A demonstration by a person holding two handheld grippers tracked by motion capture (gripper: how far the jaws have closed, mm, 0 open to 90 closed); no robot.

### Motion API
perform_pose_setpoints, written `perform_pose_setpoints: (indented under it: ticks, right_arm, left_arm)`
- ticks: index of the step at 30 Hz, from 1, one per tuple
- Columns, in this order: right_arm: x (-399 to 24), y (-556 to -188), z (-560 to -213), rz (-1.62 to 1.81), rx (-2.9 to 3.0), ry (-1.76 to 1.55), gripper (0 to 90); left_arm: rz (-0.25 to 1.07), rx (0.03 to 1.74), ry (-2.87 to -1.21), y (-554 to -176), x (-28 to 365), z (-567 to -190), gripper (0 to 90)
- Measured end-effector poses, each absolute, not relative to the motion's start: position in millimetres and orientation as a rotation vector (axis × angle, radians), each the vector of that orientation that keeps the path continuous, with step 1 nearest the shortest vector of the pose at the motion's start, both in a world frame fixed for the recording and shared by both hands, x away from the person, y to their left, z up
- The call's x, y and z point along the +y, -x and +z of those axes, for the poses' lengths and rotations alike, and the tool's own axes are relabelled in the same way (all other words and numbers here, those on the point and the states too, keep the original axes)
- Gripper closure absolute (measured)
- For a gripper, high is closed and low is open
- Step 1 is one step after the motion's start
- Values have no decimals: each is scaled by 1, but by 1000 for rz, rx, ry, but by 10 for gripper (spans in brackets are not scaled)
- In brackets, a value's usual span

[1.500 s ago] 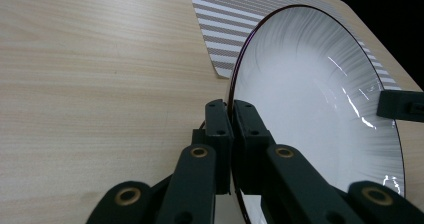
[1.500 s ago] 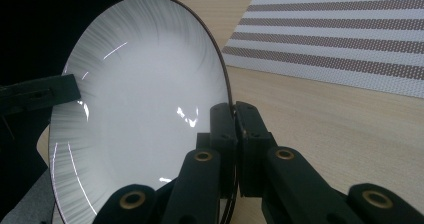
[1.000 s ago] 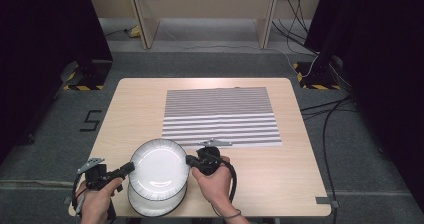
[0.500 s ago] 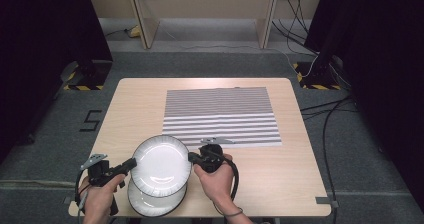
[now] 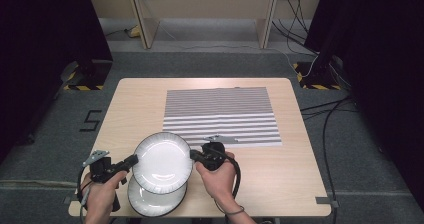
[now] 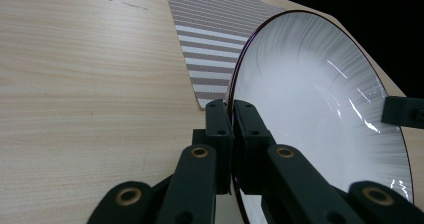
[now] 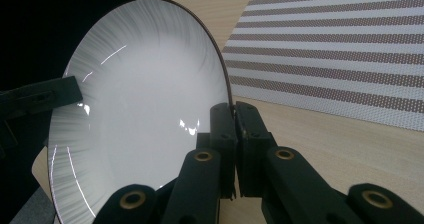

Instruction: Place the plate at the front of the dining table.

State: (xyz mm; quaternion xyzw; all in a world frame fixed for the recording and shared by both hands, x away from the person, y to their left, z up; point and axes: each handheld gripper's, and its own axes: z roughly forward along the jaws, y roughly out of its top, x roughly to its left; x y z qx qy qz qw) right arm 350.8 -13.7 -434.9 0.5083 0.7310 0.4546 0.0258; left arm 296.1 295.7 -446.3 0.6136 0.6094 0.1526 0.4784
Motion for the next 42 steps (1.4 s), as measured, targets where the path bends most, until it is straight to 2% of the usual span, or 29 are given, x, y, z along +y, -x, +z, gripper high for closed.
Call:
perform_pose_setpoints:
  ticks: [42]
  right_arm:
    - [-25, -358, -423, 1447, 2192, -1595, 881]
  left_arm:
    - [384, 1449, -1501, -313, 286, -432, 860]
